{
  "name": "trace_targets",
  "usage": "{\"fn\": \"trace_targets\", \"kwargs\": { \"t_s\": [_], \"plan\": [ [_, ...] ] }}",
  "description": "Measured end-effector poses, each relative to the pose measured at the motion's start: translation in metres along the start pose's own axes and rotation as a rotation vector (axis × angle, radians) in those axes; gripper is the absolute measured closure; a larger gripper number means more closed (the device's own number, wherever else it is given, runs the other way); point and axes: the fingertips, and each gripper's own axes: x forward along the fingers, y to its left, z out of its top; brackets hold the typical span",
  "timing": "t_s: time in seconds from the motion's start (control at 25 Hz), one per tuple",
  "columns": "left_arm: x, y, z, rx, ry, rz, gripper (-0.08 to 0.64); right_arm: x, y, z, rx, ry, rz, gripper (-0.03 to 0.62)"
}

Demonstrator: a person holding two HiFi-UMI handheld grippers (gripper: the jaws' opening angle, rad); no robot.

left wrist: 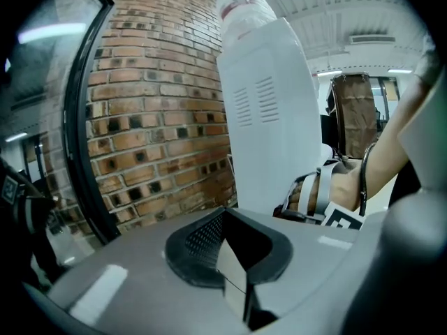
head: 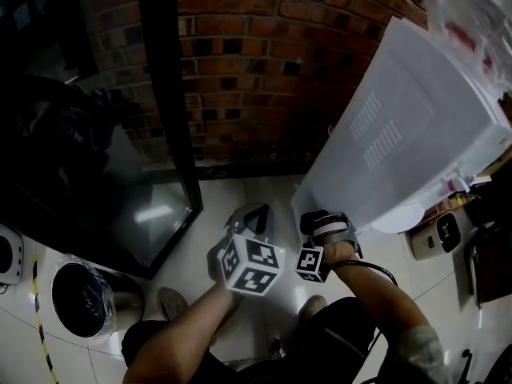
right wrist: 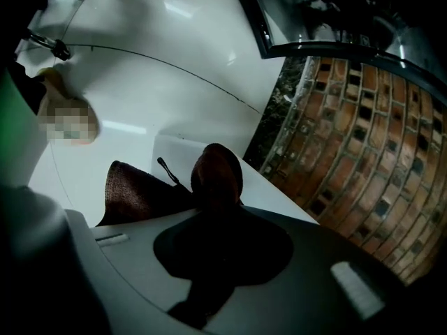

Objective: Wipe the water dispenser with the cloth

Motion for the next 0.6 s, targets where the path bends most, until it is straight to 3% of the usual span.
{"fn": "trace_targets", "kwargs": {
  "t_s": [0.36, 0.6],
  "plan": [
    [-0.005, 0.01, 0.002, -0.081, 0.014, 0.022, 0.56, 0.034, 0.06, 0.059, -0.11, -0.077, 0.213, 0.528],
    [-0.012, 0.007, -0.003, -0.087, 0.028, 0.033, 0.56, 0.056, 0.086, 0.088, -0.136, -0.095, 0.255, 0.528]
  ]
}}
